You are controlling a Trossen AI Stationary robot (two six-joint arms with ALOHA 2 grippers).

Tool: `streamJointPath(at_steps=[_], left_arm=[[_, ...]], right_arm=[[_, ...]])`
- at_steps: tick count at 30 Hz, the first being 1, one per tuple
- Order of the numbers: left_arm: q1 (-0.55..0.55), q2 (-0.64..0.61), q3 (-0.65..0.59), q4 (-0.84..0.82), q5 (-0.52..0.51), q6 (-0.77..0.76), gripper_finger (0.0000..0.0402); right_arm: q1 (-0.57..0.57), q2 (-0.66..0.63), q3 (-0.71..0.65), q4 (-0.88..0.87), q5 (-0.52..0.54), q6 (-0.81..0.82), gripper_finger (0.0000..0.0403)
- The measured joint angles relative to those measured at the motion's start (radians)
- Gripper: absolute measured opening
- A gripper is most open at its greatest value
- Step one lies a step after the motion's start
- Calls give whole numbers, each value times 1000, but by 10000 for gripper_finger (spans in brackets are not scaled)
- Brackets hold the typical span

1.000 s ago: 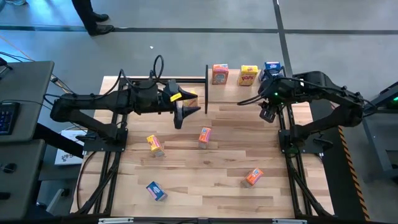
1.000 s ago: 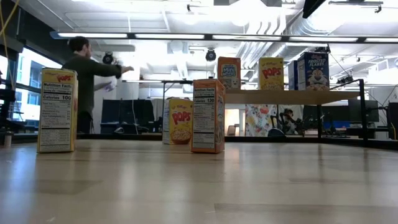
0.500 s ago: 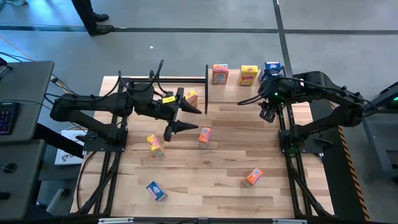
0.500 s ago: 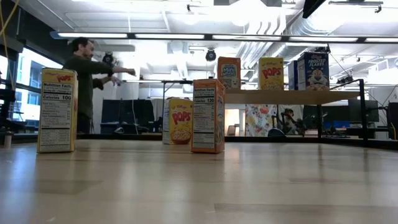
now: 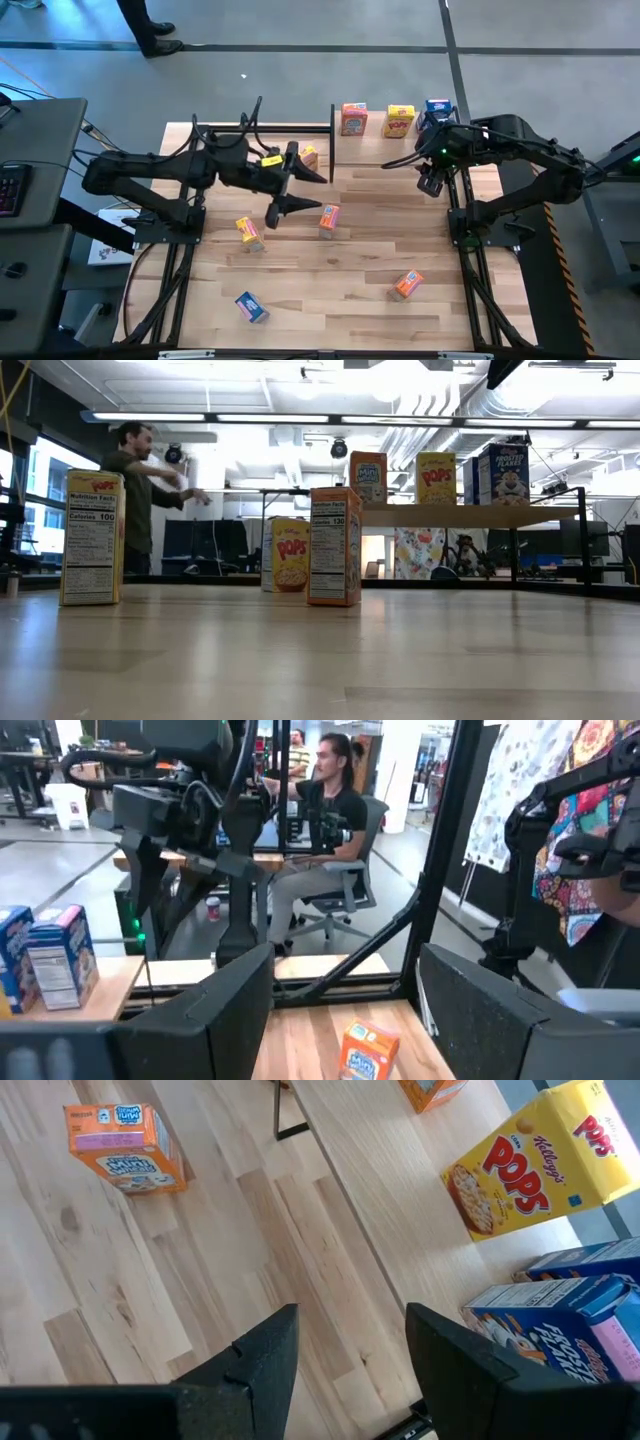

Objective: Stack cereal on shelf
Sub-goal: Put the top orange cereal box on the shelf aligned with the other orange cereal box

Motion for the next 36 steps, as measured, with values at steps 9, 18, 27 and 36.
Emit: streamJointPath(at_steps=[9,18,27,36], left_arm=[[10,26,0,13,-204,-207,241],[-34,39,1,28,-257,-196,241],[-109,42,-1,60,-236,-82,241],[-125,40,-1,165,-271,-226,241]], right_arm=[[0,0,0,-10,-1,-5,177],[0,0,0,-19,0,-8,177],[0,0,0,-19,0,-8,177],[0,0,0,-19,0,-19,177]])
